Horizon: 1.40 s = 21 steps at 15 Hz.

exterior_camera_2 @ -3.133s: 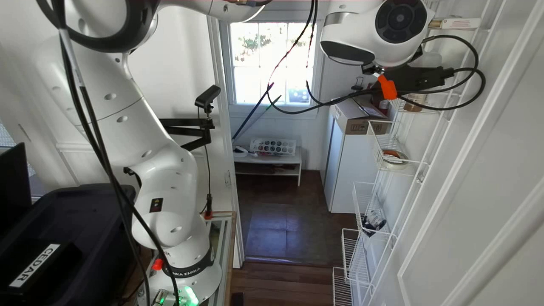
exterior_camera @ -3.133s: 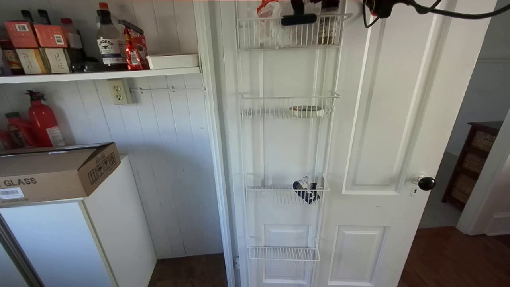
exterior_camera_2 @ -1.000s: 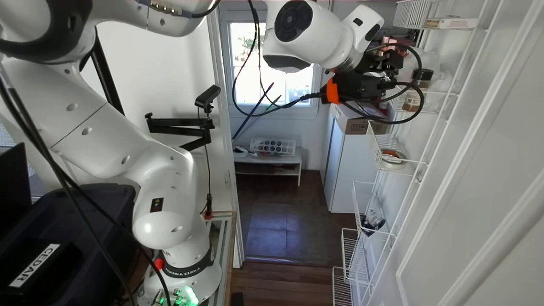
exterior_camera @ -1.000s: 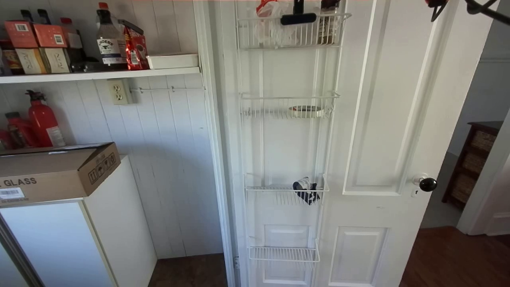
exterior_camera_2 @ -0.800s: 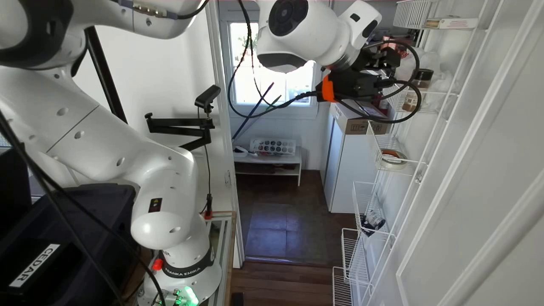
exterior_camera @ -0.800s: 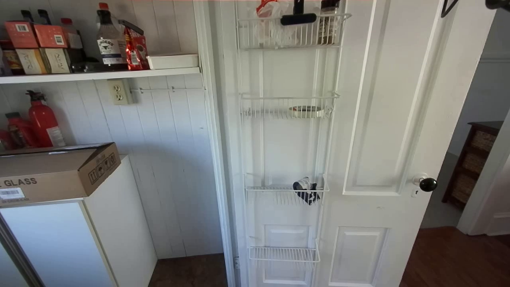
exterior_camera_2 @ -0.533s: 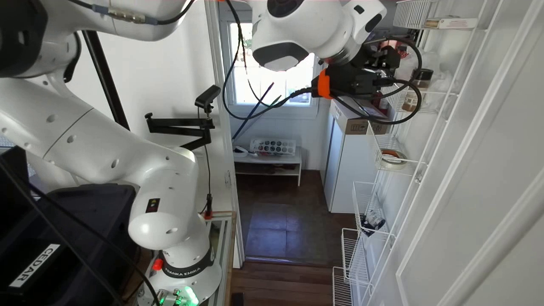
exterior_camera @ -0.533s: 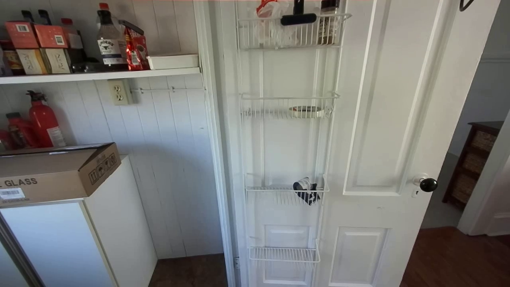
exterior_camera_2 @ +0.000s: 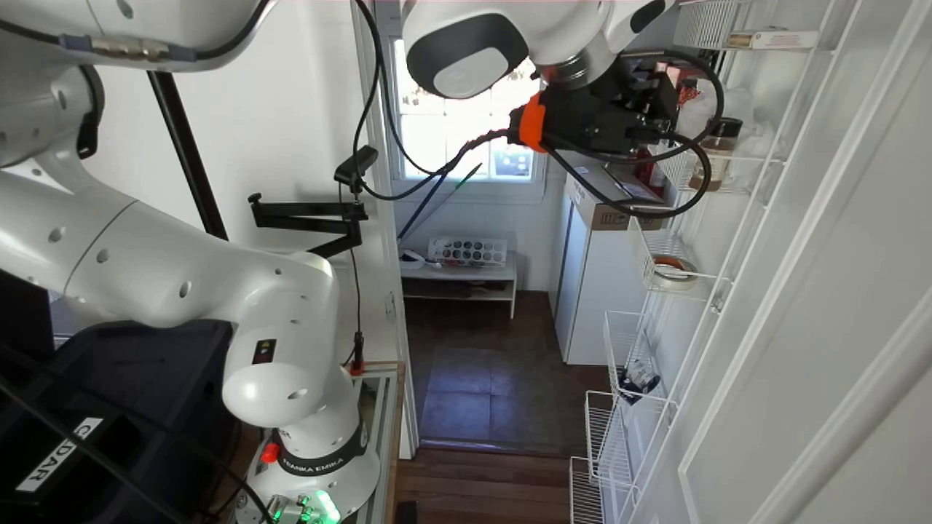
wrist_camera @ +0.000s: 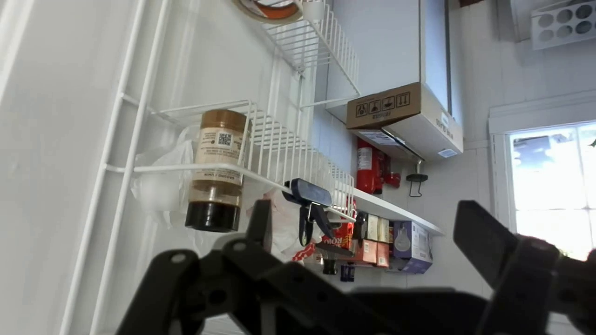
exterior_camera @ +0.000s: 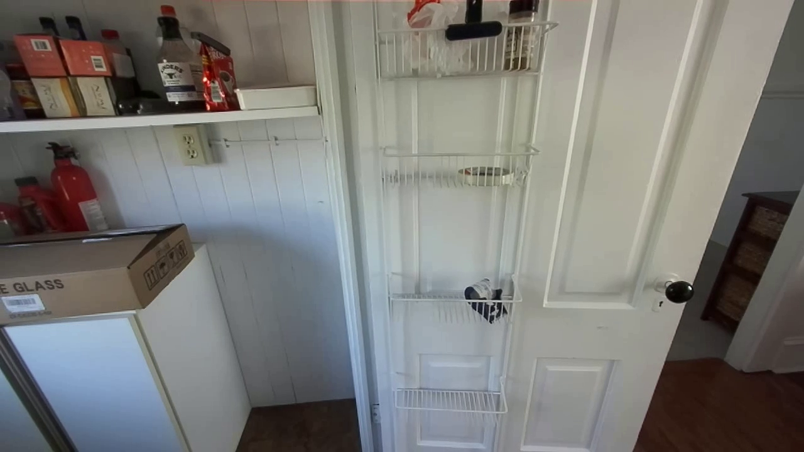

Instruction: Move the black clip to the top shelf

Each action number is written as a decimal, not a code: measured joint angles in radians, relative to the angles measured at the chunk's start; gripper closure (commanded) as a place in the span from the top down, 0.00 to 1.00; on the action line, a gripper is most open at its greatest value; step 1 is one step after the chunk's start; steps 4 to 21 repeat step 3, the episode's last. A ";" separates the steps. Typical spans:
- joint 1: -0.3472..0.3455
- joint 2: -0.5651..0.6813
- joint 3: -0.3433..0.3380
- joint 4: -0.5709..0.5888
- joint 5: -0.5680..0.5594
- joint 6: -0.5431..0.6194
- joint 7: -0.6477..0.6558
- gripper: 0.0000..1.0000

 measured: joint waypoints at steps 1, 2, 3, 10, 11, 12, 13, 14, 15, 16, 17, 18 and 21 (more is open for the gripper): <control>0.007 -0.010 -0.021 0.000 -0.017 -0.031 0.018 1.00; 0.010 -0.017 -0.037 0.000 -0.036 -0.053 0.034 1.00; 0.010 -0.022 -0.047 0.000 -0.052 -0.066 0.049 1.00; 0.010 -0.022 -0.047 0.000 -0.052 -0.066 0.049 1.00; 0.010 -0.022 -0.047 0.000 -0.052 -0.066 0.049 1.00; 0.010 -0.022 -0.047 0.000 -0.052 -0.066 0.049 1.00; 0.010 -0.022 -0.047 0.000 -0.052 -0.066 0.049 1.00; 0.010 -0.022 -0.047 0.000 -0.052 -0.066 0.049 1.00; 0.010 -0.022 -0.047 0.000 -0.052 -0.066 0.049 1.00; 0.010 -0.022 -0.047 0.000 -0.052 -0.066 0.049 1.00; 0.010 -0.022 -0.047 0.000 -0.052 -0.066 0.049 1.00; 0.010 -0.022 -0.047 0.000 -0.052 -0.066 0.049 1.00; 0.010 -0.022 -0.047 0.000 -0.052 -0.066 0.049 1.00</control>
